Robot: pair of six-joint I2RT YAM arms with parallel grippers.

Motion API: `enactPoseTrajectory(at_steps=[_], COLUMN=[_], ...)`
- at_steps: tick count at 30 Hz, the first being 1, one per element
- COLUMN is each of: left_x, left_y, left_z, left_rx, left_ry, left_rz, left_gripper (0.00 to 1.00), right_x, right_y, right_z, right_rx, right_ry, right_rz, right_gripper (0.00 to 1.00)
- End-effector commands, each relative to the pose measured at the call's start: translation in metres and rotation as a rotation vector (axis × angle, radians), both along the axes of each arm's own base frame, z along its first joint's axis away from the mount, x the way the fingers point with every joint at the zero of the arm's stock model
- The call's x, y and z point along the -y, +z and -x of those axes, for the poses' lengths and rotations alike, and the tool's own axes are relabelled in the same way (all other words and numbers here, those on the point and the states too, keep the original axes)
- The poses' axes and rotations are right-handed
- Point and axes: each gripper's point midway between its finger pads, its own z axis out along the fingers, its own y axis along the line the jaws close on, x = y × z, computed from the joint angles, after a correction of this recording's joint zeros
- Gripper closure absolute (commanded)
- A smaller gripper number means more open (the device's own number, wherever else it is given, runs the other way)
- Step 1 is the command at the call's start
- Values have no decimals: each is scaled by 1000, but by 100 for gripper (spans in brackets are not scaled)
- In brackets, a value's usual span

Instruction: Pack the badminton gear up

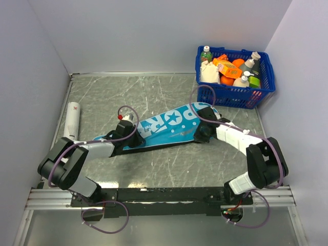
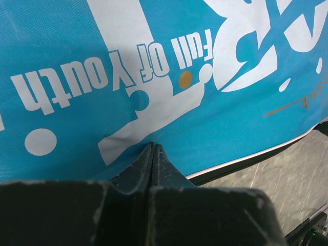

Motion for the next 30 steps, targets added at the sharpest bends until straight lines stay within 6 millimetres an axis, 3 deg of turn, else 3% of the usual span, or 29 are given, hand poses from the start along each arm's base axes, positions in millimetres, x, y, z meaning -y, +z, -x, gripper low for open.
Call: enactPoseTrajectory(at_steps=[1, 5, 8, 16, 20, 22, 26, 30], left_x=[-4, -3, -1, 0, 2, 4, 9, 9], left_y=[-20, -20, -19, -10, -4, -2, 8, 44], left_z=[15, 15, 14, 13, 12, 12, 12, 13], left_rx=[-62, -59, -56, -40, -23, -17, 11, 60], left_ry=[-20, -24, -30, -35, -42, -58, -80, -95], left_rz=[-26, -20, -15, -5, 3, 3, 9, 23], left_gripper=[99, 99, 99, 99, 99, 99, 99, 99], right_x=[-32, -46, -71, -183, -221, -229, -218, -191], right_y=[24, 25, 23, 22, 27, 28, 23, 25], right_z=[-18, -19, -20, -2, 10, 15, 23, 31], right_rx=[64, 70, 66, 19, 17, 20, 15, 53], right_ry=[21, 49, 88, 302, 386, 397, 376, 345], right_rz=[-64, -80, -117, -279, -371, -390, -371, -331], right_gripper=[100, 100, 100, 100, 100, 100, 100, 100])
